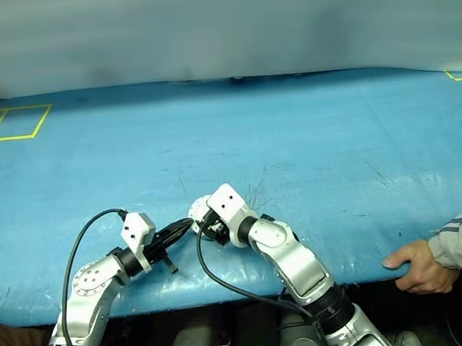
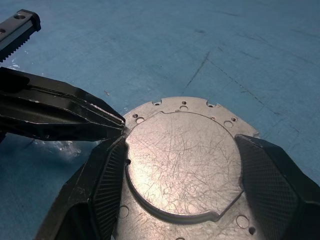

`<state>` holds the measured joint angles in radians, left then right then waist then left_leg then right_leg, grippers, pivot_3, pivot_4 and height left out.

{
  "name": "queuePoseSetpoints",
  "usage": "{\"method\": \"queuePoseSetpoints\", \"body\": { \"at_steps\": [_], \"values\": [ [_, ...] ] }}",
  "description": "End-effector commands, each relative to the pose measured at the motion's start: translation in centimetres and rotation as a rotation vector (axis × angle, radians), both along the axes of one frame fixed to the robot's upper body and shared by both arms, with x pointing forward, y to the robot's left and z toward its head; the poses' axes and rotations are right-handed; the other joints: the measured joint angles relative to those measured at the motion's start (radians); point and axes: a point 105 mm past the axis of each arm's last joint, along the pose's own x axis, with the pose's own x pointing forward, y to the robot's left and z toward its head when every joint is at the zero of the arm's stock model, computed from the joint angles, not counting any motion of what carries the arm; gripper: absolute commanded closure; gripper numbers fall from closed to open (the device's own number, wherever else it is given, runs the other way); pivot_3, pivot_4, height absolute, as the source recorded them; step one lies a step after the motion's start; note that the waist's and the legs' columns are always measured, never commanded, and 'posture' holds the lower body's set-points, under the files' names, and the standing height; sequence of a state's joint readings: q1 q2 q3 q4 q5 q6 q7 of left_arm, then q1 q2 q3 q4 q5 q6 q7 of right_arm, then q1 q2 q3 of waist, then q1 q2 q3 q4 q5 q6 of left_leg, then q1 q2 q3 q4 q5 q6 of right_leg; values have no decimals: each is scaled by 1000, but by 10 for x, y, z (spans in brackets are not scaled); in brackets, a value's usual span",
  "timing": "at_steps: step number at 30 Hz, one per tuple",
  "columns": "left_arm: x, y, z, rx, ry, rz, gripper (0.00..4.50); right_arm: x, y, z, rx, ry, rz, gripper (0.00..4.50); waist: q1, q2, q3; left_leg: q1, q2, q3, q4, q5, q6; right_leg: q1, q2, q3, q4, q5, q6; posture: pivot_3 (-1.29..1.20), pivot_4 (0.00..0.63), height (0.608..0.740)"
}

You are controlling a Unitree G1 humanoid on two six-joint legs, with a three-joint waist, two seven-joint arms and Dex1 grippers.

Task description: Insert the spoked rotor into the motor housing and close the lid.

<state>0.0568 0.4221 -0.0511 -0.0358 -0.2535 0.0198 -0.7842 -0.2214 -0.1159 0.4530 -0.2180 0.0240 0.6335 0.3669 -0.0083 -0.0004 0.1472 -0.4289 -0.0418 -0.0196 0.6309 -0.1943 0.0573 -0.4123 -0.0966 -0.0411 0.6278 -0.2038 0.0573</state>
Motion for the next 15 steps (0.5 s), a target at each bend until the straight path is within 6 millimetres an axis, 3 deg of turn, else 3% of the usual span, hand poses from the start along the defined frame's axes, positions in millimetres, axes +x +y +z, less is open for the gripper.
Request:
{"method": "queuePoseSetpoints", "body": {
  "at_steps": [1, 3, 7, 11, 15],
  "values": [
    [-2, -7, -5, 7, 22, -19, 4500, -2, -8, -18, -36, 74, -27, 1395, 0, 0, 0, 0, 0, 0, 0, 0, 0, 0, 0, 0, 0, 0, 0, 0, 150, 740],
    [-1, -9, -5, 7, 20, -27, 4500, -3, -8, -15, -8, 86, -18, 1395, 1, 0, 0, 0, 0, 0, 0, 0, 0, 0, 0, 0, 0, 0, 0, 0, 150, 740],
    [0, -11, -6, 10, 21, -39, 4500, -7, -7, -13, -5, 89, 21, 37, 2, 0, 0, 0, 0, 0, 0, 0, 0, 0, 0, 0, 0, 0, 0, 0, 150, 740],
    [-1, -14, -8, 15, 28, -51, 4500, -6, -8, -5, 21, 57, 18, 13, 4, 0, 0, -1, 0, 0, 0, 0, 0, 0, 0, 0, -1, 0, 0, 0, 150, 740],
    [-3, -14, -10, 16, 34, -55, 4500, -7, -11, 17, 151, 44, 7, 13, 9, 0, 0, -1, 0, 0, 0, 0, 0, 0, 0, 0, -1, 0, 0, 0, 150, 740]
  ]
}}
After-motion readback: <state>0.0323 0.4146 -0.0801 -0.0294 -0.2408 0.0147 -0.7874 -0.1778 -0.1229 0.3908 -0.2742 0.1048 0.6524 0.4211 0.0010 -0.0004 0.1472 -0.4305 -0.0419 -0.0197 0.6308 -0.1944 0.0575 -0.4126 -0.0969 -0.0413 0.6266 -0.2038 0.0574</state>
